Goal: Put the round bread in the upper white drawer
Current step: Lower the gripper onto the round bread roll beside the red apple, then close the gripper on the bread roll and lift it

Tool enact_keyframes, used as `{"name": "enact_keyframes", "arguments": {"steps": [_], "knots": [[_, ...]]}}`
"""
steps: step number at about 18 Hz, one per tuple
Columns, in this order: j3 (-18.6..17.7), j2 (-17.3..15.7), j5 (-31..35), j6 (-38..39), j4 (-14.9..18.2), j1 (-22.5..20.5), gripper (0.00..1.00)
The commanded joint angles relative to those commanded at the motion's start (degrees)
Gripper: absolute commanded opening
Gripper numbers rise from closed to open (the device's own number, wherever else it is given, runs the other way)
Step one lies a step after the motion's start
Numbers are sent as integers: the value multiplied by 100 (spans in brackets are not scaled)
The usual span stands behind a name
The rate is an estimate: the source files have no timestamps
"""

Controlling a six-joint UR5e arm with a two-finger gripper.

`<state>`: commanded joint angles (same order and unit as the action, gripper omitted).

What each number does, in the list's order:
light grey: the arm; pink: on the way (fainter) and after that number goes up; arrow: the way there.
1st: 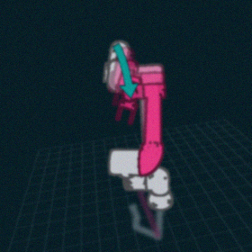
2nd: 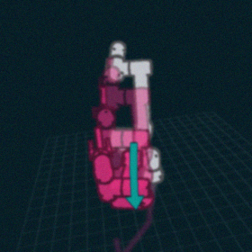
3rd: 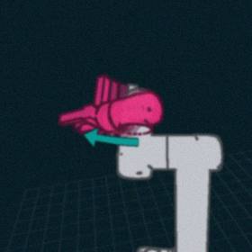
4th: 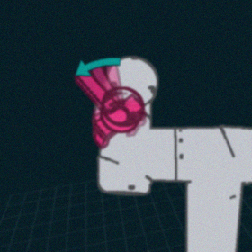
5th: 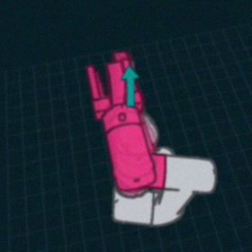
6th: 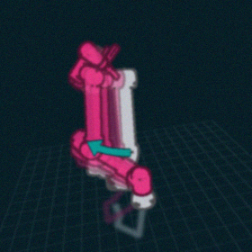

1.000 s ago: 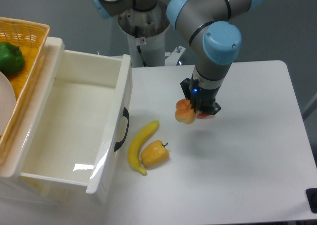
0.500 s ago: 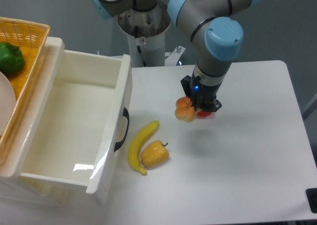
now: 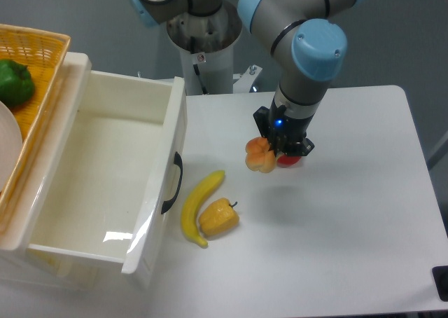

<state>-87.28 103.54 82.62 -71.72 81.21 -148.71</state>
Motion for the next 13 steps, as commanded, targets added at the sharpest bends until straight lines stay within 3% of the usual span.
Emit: {"name": "enact_keyframes", "arguments": {"steps": [5,10,13], "knots": [[44,-114,-52,246,35,-9,13],[141,-194,-299,1027,35,-35,13],[202,-307,-500,1396,210,-35,13]]}}
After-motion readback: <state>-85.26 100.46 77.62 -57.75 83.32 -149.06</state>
